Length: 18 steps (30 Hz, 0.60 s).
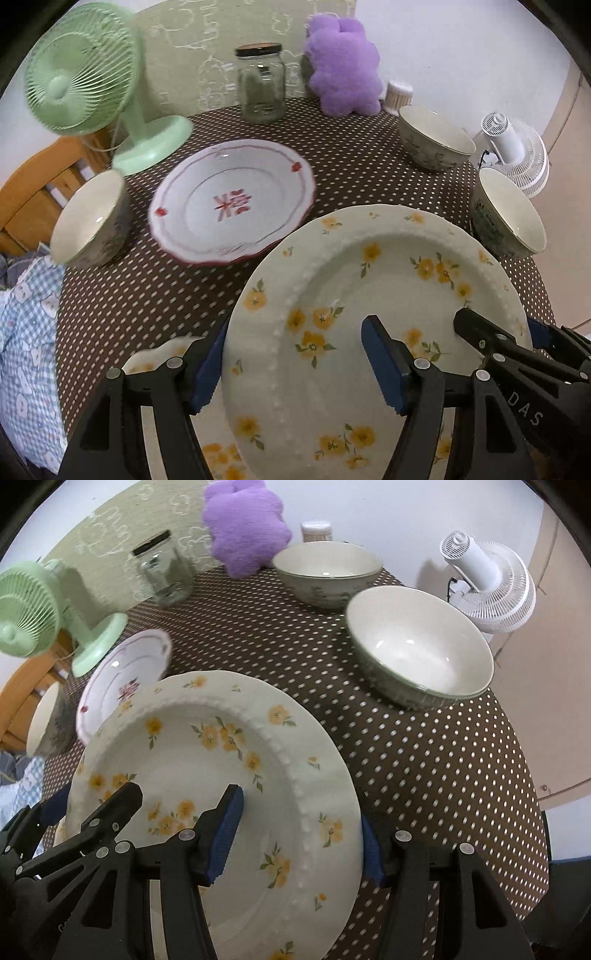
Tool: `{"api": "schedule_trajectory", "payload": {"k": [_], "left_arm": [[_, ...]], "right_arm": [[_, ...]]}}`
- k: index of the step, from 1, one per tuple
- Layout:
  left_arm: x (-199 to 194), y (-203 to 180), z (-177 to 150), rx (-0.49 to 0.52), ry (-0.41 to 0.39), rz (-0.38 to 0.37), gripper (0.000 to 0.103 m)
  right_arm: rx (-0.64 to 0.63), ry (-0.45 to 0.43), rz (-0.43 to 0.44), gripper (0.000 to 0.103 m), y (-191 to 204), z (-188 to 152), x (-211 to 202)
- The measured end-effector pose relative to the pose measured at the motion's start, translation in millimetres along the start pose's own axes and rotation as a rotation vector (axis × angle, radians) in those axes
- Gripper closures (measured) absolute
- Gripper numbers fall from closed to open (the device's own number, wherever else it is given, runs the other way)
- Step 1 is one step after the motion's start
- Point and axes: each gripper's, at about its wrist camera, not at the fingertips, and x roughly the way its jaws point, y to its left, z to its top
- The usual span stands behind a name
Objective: Organize plates and bowls
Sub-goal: 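Lower the held plate onto the other yellow-flowered plate with the left gripper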
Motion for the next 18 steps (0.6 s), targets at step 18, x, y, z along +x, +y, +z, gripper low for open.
{"api": "schedule_trajectory", "payload": {"k": [18], "left_arm": [[-35.9, 67.7, -65.1, -0.077, 0.006, 0.023, 0.032]], "right_arm": [[-0.072, 0.013, 0.021, 0.042, 63.4, -56.2, -24.1]]}}
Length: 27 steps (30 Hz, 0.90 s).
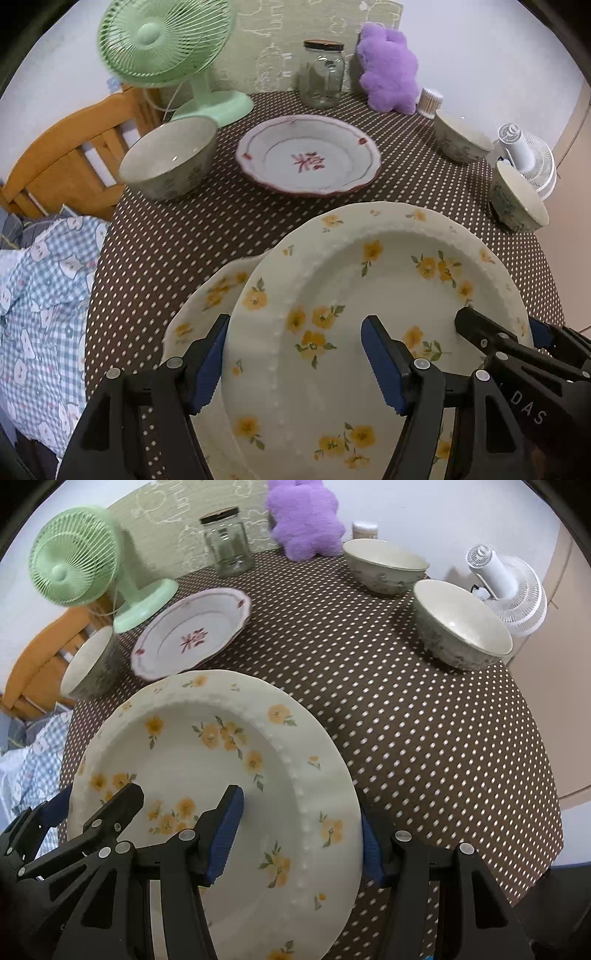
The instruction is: Organize plates and bowls
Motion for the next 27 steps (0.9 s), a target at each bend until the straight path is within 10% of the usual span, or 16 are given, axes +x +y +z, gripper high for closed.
{"api": "schedule_trajectory", "payload": {"k": [27], "left_arm": [[27.5, 31.4, -28.6, -0.003, 0.064, 0.009, 0.029]], "right_arm": [[-0.026, 0.059, -0.052, 0.042, 34.7, -29.5, 22.2]]}}
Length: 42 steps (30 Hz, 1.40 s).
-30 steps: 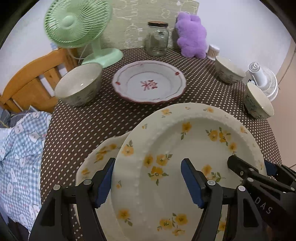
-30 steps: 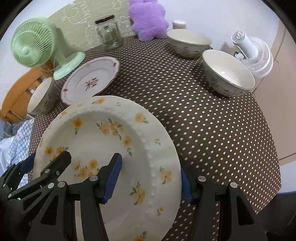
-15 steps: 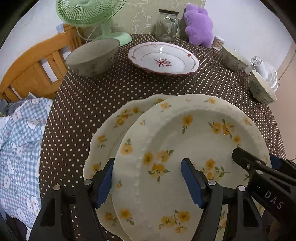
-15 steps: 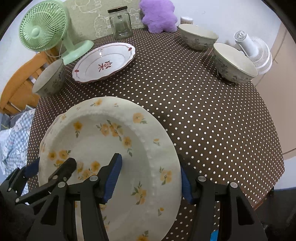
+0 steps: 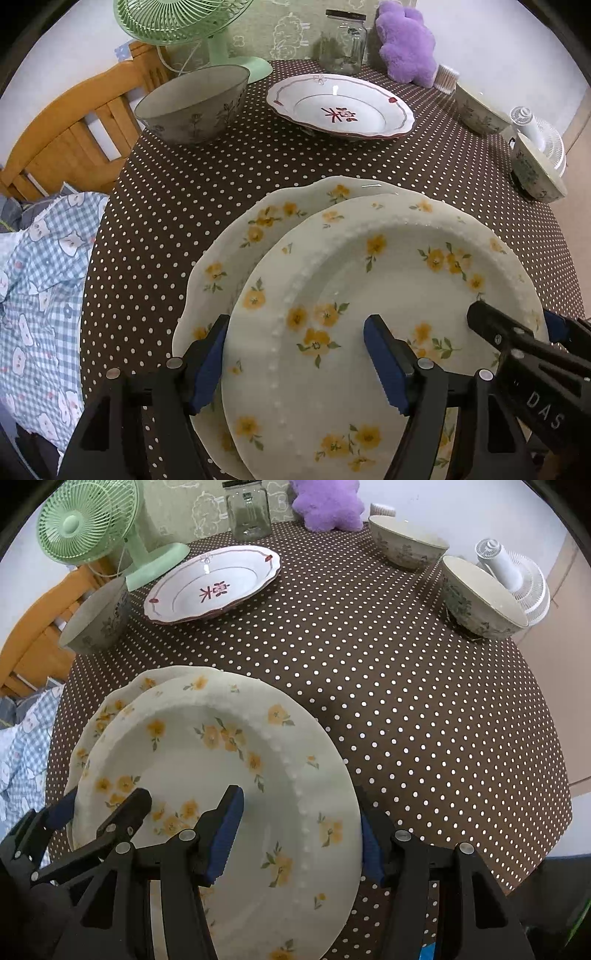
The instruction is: Organize plates and bowls
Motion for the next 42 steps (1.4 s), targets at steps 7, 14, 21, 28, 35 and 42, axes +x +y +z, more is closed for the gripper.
{"api": "schedule_trajectory", "payload": {"k": [7, 14, 21, 28, 35, 42], "left_arm": [[0.5, -3.1, 3.5, -0.029, 0.022, 0.041, 0.027], [-0.1, -18.1, 4.1, 0.04, 0.02, 0.139, 0.028], [-0.8, -11.5, 5.2, -0.001, 0.042, 0.116, 0.026], [-12.4, -2.5, -0.5, -0.008, 0.046, 0.083, 0.026], [-20.1, 4.9, -2.9, -0.004, 0.036, 0.065, 0.026], [-17.4, 18.1, -3.7, -0.015, 0.046, 0.065, 0.026]], "right_arm": [[-0.008, 0.016, 0.018, 0.043, -1.6, -0.7, 2.6], [-0.022, -0.006, 0.033, 0.045, -5.2, -1.7, -9.1], [-0.04, -0.005, 0.037, 0.064, -7.8, -2.9, -15.4], [-0.075, -0.01, 0.023, 0.064, 4.9, 3.0, -13.3], [-0.078, -0.009, 0.016, 0.062, 16.5, 8.3, -7.2], [-0.046, -0.009, -0.005, 0.057, 22.9, 12.1, 3.8]]}}
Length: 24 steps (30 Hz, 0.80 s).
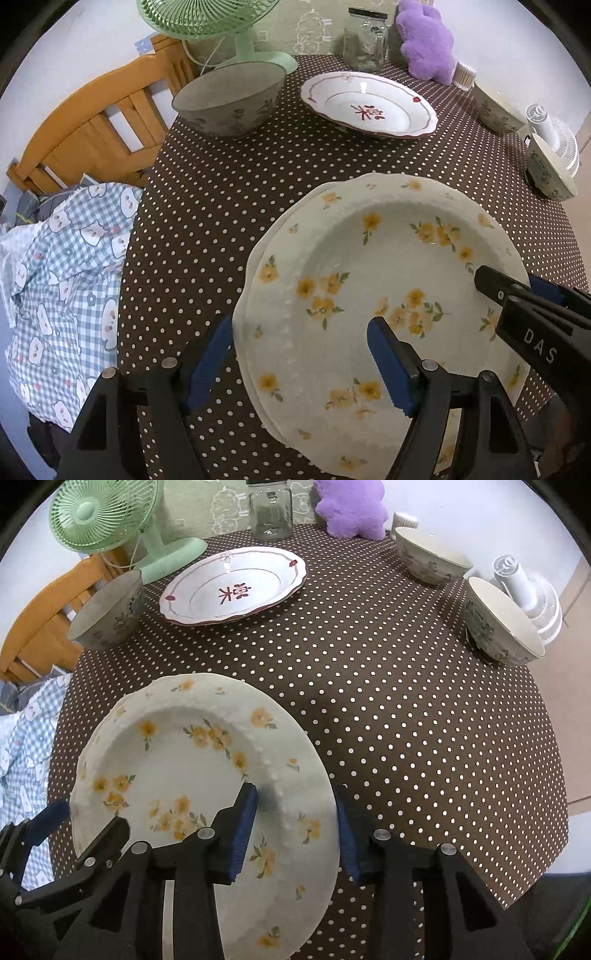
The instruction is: Organize plates and bowls
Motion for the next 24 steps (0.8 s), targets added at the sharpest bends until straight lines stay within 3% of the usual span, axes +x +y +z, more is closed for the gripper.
{"api": "schedule_trajectory", "payload": {"k": [8, 12, 14, 18, 24], "left_arm": [[7.1, 3.3, -0.4, 0.014, 0.016, -0.003, 0.025], [9.8, 6.1, -0.6, 0.024, 0.022, -0.007, 0.023], [8.6, 7.2, 0.0, 0.031, 0.016, -0.011, 0.021], [3.6, 8.5, 3.7, 0.047, 0.0, -0.033, 0.014], [-10.0, 6.5, 17.9, 0.065, -0.049, -0.077, 0.013]], "right_arm": [[0.001, -0.023, -0.063, 0.046, 10.3, -1.9, 8.0], [-0.002, -0.02, -0.057, 0.029, 15.8, -1.5, 10.5], [-0.001, -0.013, -0.041, 0.026, 17.3, 0.1, 12.0], [0.025, -0.018, -0.009, 0.025, 12.5, 2.7, 2.0], [0.023, -0.087, 0.036, 0.024, 10.3, 12.0, -32.0]]}}
